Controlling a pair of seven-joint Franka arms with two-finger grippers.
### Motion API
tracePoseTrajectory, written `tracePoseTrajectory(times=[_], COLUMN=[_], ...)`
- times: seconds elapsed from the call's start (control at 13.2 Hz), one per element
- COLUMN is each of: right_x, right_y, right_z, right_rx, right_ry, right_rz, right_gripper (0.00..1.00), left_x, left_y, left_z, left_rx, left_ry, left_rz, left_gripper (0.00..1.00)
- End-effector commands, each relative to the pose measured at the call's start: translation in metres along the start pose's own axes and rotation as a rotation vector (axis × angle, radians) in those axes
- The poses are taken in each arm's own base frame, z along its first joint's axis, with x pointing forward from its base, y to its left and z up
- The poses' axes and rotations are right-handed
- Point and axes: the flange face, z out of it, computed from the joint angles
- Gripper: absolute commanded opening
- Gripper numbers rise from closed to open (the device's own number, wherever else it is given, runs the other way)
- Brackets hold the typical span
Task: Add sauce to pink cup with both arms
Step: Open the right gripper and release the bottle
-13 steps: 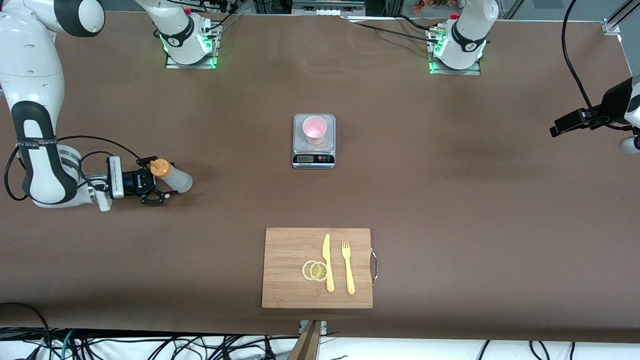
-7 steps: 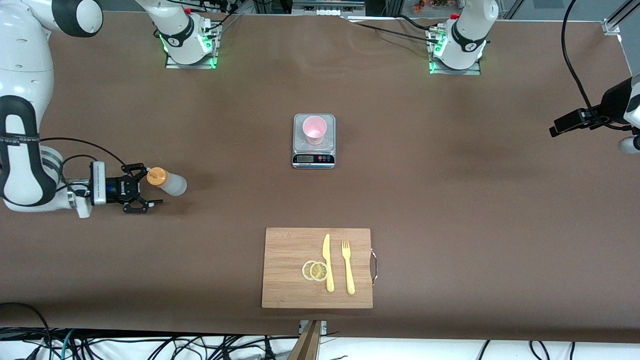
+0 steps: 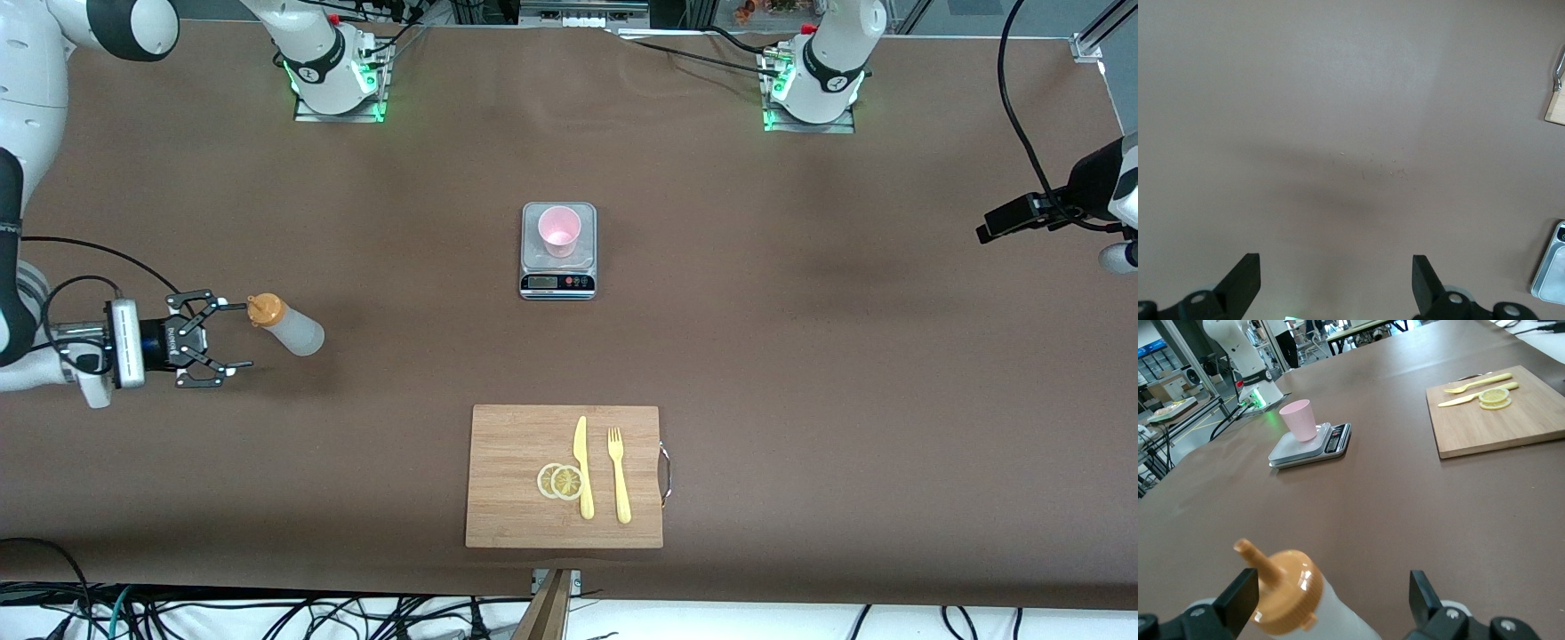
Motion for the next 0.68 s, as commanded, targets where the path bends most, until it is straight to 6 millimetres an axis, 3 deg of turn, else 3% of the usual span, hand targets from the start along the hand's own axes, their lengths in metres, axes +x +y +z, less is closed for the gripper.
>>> tracePoseTrajectory(times=[0.0,0.3,0.61], right_x=[0.026,0.072,0.138], right_y=[-0.002,-0.012,-0.032], right_z=[-0.014,-0.018,-0.026], right_rx=[0.006,-0.004,-0.072], right_ry=[-0.042,-0.154,-0.3], right_rz=[0.1,0.248,0.482], right_gripper=[1.0,1.0,1.0], left_x=[-0.005,-0.005,-0.005], left_y=[0.002,0.002,0.002], left_z=[-0.001,-0.001,-0.001], left_rx=[-0.012,-0.012,-0.012], left_ry=[-0.005,-0.005,-0.005], left_rz=[0.008,0.008,0.008], left_gripper=[1.0,1.0,1.0])
